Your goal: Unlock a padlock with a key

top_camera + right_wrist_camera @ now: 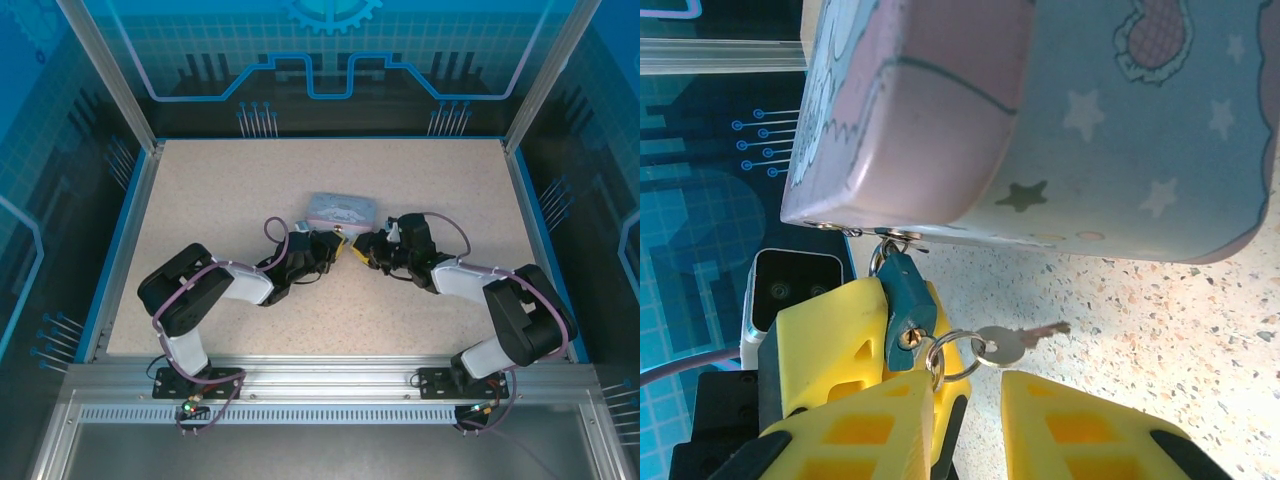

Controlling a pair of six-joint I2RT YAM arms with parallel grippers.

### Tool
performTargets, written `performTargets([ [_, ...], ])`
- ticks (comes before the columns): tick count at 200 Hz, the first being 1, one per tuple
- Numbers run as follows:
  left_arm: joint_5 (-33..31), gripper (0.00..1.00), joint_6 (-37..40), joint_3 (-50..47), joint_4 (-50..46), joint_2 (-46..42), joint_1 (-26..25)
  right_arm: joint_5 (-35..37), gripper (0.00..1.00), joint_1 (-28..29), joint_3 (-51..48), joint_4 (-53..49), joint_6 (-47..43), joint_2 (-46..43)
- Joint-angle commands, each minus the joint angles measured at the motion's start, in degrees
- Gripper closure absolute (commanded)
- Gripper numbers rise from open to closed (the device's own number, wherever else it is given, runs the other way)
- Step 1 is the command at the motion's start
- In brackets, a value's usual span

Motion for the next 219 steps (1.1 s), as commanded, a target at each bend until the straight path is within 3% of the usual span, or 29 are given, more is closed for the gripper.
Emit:
performTargets([
  [1, 0.9, 1.0, 1.4, 1.2, 4.3, 0.3, 0.1, -0.5, 0.76, 0.3, 2.2, 1.1, 0.6, 0.8],
  [40, 1.0, 1.0, 1.2, 1.2, 4.6, 0.8, 0.0, -0.8, 0.79, 0.8, 3.1, 2.3, 1.4, 2.2],
  [105, 1.2, 1.0, 0.9, 1.4, 5.1, 1.3, 0.0, -1.1, 1.0, 1.3, 3.6, 3.5, 1.8, 3.6],
  [219, 1.1, 1.0, 1.2, 1.4, 5.0, 1.0, -0.5, -0.9, 1.0, 3.0, 7.7, 5.8, 4.3, 7.8],
])
